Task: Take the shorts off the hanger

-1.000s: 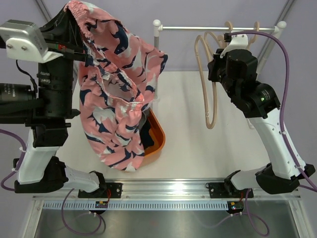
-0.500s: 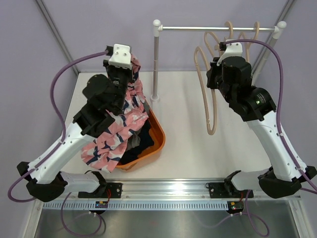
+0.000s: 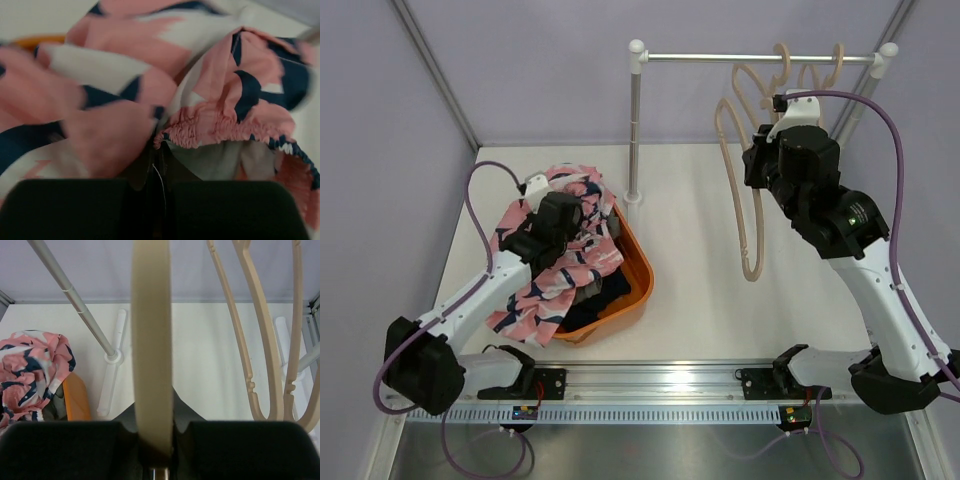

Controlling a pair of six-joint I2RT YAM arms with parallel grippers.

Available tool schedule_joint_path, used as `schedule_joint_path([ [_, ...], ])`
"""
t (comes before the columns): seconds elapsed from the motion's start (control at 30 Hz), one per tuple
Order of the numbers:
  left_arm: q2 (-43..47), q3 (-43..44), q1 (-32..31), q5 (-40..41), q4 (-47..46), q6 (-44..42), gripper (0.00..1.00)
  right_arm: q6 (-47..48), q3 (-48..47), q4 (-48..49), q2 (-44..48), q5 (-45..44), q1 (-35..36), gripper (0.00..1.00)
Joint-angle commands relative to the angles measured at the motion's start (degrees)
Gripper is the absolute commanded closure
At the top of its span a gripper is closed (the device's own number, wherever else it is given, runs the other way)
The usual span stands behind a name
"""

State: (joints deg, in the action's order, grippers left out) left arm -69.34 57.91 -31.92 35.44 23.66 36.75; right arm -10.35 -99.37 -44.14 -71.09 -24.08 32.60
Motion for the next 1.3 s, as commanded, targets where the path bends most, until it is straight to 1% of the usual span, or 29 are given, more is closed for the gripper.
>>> schedule_joint_path([
  [0.0,-0.9,-9.4,8.0,-14.9,-2.7,17.4,1.0,-0.8,0.4,3.2,2.0,1.1,-0.3,1.0],
  [0.07,-4.4,-11.5,9.8,-17.8,-4.9,20.1,1.0,-1.1,0.8,3.2,2.4,1.3,-0.3,1.0],
  [0.1,-5.9,-13.6,11.5,-22.1,-6.2,20.9,1.0,-1.1,1.0,3.2,2.4,1.5,-0.3,1.0],
  [0.13,-7.6,-14.6,12.2,-24.8,-9.4,22.9,1.0,-1.2,1.2,3.2,2.5,1.6,-0.3,1.0],
  [0.17,-11.8,-16.4,13.7,-27.2,-11.1,24.0,1.0,-1.3,1.4,3.2,2.6,1.7,-0.3,1.0],
  [0.2,-19.7,-17.1,14.8,-36.8,-15.8,27.4,1.0,-1.7,1.5,2.9,2.6,2.3,-0.3,1.0],
  [0.23,-19.8,-17.1,14.8,-36.8,-15.8,27.4,1.0,-1.8,1.6,2.9,2.6,2.3,-0.3,1.0],
  [0.27,-24.1,-16.7,14.8,-38.1,-16.1,27.5,1.0,-1.8,1.8,3.0,2.7,2.4,-0.3,1.0],
  [0.3,-25.9,-15.9,14.7,-38.9,-16.5,27.7,1.0,-1.8,1.9,2.8,2.6,2.5,-0.3,1.0],
  [0.4,-28.9,-15.9,14.7,-38.8,-17.3,27.5,1.0,-1.8,1.8,2.3,2.6,2.4,-0.3,1.0],
  [0.47,-29.1,-15.4,14.7,-37.3,-16.5,26.6,1.0,-1.7,1.8,2.2,2.7,2.4,-0.3,1.0],
  [0.53,-28.0,-14.1,14.7,-35.9,-13.6,25.3,1.0,-1.6,1.7,2.1,2.7,2.5,-0.3,1.0],
  [0.6,-26.3,-13.4,14.7,-32.6,-10.2,24.1,1.0,-1.7,1.6,2.1,2.5,3.0,-0.3,1.0],
  [0.67,-22.2,-12.5,14.7,-28.8,-7.9,23.4,0.99,-1.8,1.6,2.0,2.2,3.2,-0.3,1.0],
  [0.7,-20.7,-12.2,14.7,-27.7,-5.8,22.8,0.95,-1.8,1.6,2.1,2.1,3.2,-0.3,1.0],
  [0.73,-17.9,-12.0,14.7,-26.6,-4.9,22.5,0.88,-1.8,1.6,2.1,1.9,3.2,-0.3,1.0],
  [0.83,-14.1,-10.6,14.7,-23.1,-1.3,20.7,0.84,-1.7,1.4,2.3,1.7,3.4,-0.3,1.0],
  [0.97,-6.1,-9.0,14.7,-19.3,1.5,18.9,0.73,-1.3,-0.5,1.5,0.4,3.7,-0.3,1.0],
  [1.03,-3.6,-8.1,14.7,-18.6,2.7,17.7,0.67,-1.0,-1.0,1.4,-0.3,3.7,-0.3,1.0],
  [1.07,-1.6,-7.5,14.7,-18.0,3.1,16.5,0.58,-0.8,-1.2,1.5,-0.5,3.6,-0.3,1.0],
  [1.13,0.3,-5.1,14.7,-17.9,3.9,15.0,0.48,-0.1,-1.3,1.9,-1.0,3.4,-0.3,1.0],
  [1.2,2.5,-2.3,14.7,-19.0,4.1,11.9,0.34,0.7,-1.7,2.5,-1.8,3.3,-0.4,1.0],
  [1.23,3.1,-1.5,14.6,-19.8,3.6,10.5,0.32,0.9,-1.9,2.7,-2.1,3.7,-0.6,1.0],
  [1.27,3.7,-0.6,14.6,-23.0,2.3,6.8,0.3,1.2,-2.4,3.3,-2.6,4.7,-0.8,1.0],
])
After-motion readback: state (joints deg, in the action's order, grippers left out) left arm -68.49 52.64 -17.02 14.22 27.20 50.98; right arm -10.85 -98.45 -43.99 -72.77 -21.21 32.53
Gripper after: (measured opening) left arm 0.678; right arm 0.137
